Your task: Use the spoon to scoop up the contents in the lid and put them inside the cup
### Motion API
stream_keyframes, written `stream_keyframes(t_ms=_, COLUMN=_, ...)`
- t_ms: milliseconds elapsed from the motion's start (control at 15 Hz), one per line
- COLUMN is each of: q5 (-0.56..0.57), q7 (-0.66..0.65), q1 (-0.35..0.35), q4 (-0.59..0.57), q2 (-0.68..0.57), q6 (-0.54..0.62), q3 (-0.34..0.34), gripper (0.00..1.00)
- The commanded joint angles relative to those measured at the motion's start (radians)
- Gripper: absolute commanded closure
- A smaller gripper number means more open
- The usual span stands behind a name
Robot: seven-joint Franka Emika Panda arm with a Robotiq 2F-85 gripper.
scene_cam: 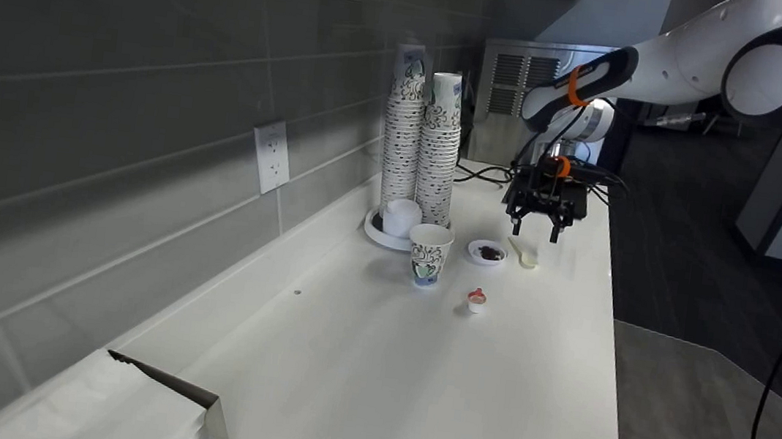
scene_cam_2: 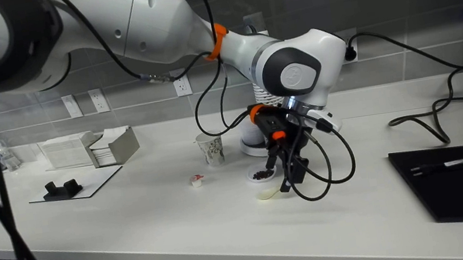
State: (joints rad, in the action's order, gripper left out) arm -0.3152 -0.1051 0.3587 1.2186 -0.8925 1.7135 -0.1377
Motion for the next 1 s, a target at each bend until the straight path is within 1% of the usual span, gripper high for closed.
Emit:
stream_keyframes(t_ms=0, q5=0.006, q7=-0.006, q1=0.007, q4=-0.011, q2=-0.004, q6=-0.004, q3=0.008, gripper=0.0)
stream_keyframes(t_ms=200, q5=0.006, q7=-0.009, q1=0.007, q4=-0.013, q2=-0.005, q6=-0.004, q3=0.007, gripper=0.0)
stream_keyframes(t_ms=400, q5=0.007, q7=0.0, q1=0.011, q4=-0.053, q2=-0.028, q6=-0.03, q3=0.015, gripper=0.0)
stream_keyframes(t_ms=733, q5=0.008, q7=-0.022, q1=0.013, q4=-0.121, q2=-0.084, q6=-0.019, q3=0.014, gripper=0.0)
stream_keyframes(t_ms=933, q5=0.009, q7=-0.022, q1=0.02, q4=-0.167, q2=-0.12, q6=-0.039, q3=0.018, gripper=0.0)
